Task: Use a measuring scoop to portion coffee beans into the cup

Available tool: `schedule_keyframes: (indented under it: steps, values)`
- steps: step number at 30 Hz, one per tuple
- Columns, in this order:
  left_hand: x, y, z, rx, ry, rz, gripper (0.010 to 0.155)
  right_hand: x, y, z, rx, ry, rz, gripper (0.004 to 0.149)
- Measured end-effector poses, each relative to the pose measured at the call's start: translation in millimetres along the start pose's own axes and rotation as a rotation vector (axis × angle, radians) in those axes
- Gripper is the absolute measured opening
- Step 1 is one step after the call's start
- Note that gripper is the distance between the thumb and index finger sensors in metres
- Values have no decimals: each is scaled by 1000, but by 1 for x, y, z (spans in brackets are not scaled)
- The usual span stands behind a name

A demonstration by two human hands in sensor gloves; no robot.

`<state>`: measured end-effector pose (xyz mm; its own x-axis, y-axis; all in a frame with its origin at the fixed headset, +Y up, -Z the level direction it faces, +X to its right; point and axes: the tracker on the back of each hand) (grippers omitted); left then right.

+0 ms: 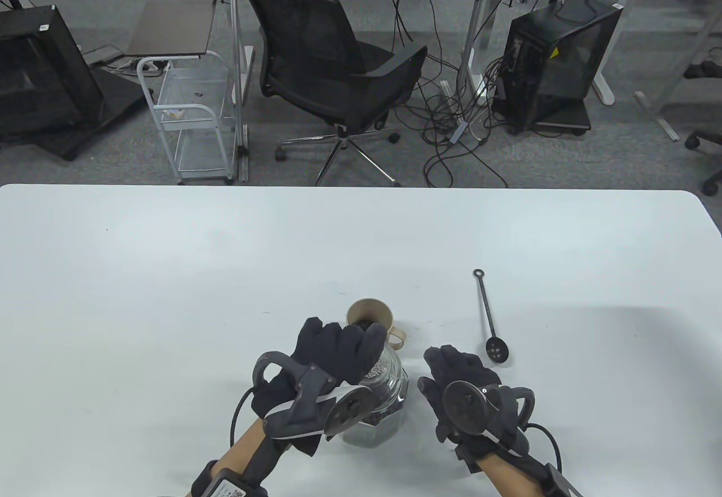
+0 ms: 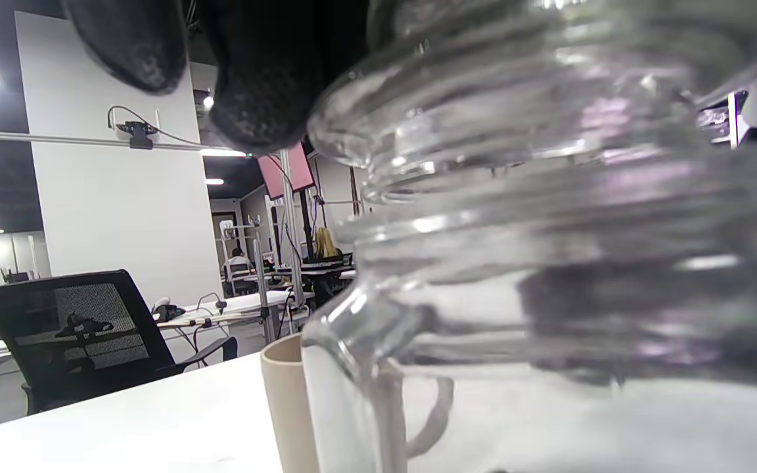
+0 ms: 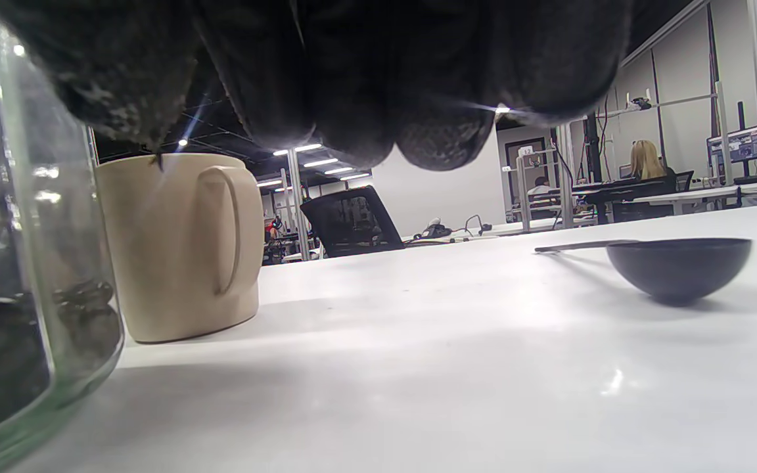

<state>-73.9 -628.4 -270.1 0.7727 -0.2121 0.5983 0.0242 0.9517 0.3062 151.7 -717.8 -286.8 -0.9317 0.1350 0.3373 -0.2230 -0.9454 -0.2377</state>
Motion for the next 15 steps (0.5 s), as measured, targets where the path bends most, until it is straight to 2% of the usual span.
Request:
schedule_keyframes:
  steps: [4,15]
  values:
    - [3,-3,0,-7,-3,-40,88,1,1,0,10,-4,2,58]
    - [2,-13,2,-11,4,21,88,4,4,0,17,-17,5,59]
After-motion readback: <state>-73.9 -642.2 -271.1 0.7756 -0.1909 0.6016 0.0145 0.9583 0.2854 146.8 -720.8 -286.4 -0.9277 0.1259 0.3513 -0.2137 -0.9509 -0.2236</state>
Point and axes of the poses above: the tracker on the back of each hand, its own x axis roughly to the thumb side, its own z axis roughly from the fingertips to the wrist, y = z × x, and after that the axes turned 6 degrees about -y, right-handed
